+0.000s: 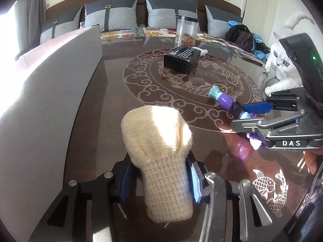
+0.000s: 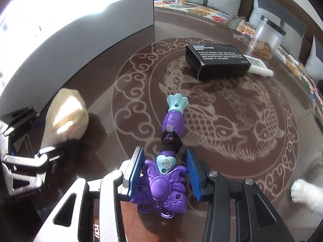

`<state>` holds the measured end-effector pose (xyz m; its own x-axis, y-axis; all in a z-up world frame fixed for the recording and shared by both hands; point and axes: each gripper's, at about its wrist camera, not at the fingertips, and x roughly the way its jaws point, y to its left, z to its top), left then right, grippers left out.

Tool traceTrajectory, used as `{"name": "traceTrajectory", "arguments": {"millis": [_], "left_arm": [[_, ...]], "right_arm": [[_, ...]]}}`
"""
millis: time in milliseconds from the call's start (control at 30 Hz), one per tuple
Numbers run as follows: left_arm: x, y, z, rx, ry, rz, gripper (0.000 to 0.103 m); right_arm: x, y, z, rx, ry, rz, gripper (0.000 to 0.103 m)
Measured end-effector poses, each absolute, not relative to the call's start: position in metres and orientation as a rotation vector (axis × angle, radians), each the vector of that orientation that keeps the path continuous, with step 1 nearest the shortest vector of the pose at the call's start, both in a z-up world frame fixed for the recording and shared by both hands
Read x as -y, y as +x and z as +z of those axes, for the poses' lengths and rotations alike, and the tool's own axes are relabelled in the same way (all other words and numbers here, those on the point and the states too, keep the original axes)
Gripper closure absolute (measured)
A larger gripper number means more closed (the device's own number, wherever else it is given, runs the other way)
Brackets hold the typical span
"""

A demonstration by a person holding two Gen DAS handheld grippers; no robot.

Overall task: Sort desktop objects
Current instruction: 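Carry the mitt and purple toy over the cardboard box with both tools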

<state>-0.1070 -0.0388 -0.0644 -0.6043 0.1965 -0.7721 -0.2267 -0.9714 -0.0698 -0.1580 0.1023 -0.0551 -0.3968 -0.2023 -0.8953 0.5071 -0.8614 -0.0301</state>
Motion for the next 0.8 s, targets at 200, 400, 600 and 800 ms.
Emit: {"name": "traceTrajectory", "arguments": {"millis": [200,400,600,800], "left_arm": [[0.025,-0.098,-0.052,-0.118,-1.206,2.616,0.058],[0.025,-0.087,-0.028,-0.114,-1.121,2.639,0.058],[0.067,-0.07,0.03,0.106,-0.98,2.676,0.058],[0.172,-0.062,0.077,0.275,-0.925,2.864,0.058]], "right_arm": [[-0.156,-0.11,-0.037,-0.323,1.41,-2.375,0.06],[-0.165,-0.102,-0.017,-0.252,1.38,-2.452,0.06],[-0.148,-0.106,0.014,-0.164,1.313,-2.492,0.06],[-0.066,-0.125,0.066,-0.079,1.118,-2.434,0.06]]}}
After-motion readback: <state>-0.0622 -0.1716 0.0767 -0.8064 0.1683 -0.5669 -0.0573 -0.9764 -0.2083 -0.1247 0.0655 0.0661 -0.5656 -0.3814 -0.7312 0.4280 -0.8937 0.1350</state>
